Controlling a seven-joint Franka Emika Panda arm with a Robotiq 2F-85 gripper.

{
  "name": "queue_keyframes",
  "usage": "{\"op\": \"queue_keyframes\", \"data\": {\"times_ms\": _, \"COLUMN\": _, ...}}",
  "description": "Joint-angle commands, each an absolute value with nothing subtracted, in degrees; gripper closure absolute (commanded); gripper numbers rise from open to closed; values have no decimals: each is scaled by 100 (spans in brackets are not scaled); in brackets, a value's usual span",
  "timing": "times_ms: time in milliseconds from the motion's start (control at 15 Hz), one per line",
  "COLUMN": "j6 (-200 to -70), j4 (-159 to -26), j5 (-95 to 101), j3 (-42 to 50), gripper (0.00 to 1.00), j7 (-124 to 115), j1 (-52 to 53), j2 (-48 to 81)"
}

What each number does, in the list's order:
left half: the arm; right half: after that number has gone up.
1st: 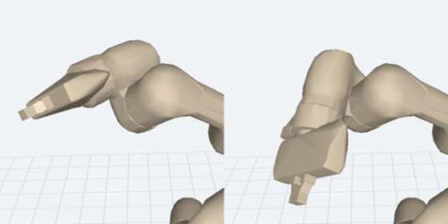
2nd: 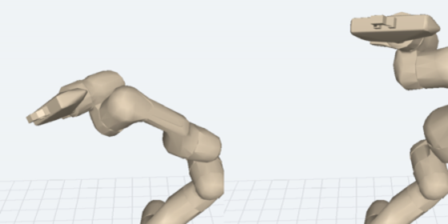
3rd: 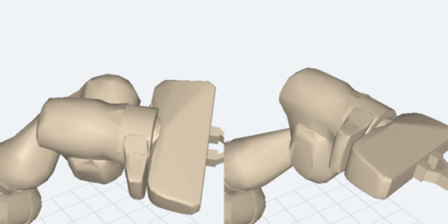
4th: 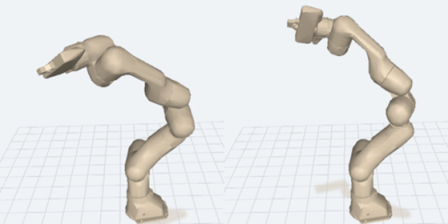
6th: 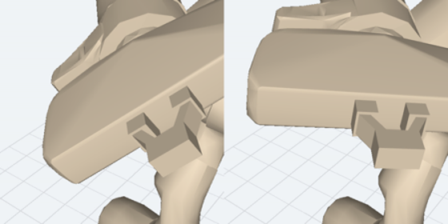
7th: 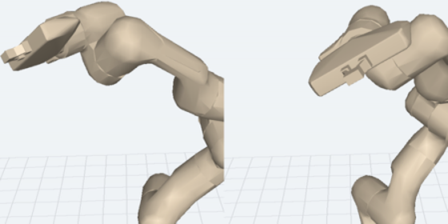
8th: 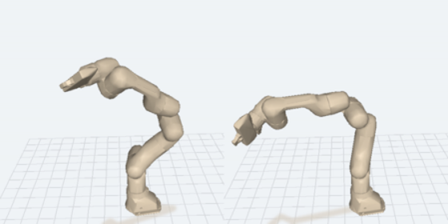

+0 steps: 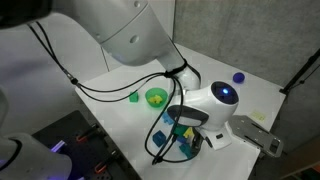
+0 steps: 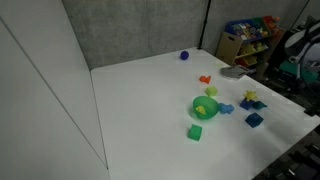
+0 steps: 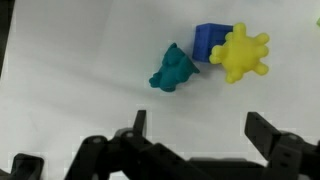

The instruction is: Put the green toy inside the green bowl

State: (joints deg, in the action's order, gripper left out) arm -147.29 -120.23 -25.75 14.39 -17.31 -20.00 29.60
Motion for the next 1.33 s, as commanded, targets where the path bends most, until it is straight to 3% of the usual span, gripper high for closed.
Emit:
{"op": "queue_keyframes", "data": {"times_ms": 0, "j6": -14890, "j4": -11619, "j5": -2701, "j3": 1469, "gripper": 0, "j7": -2208, "j1": -2082, "j2": 3569}}
{"op": "queue_keyframes", "data": {"times_ms": 600, "j6": -14904, "j4": -11363, "j5": -2708, "j3": 1376, "gripper": 0, "j7": -2719, "j1": -2037, "j2": 4434}}
{"op": "queue_keyframes", "data": {"times_ms": 1267, "j6": -15665, "j4": -11418, "j5": -3463, "j3": 431, "gripper": 0, "j7": -1620, "j1": -2543, "j2": 4496}}
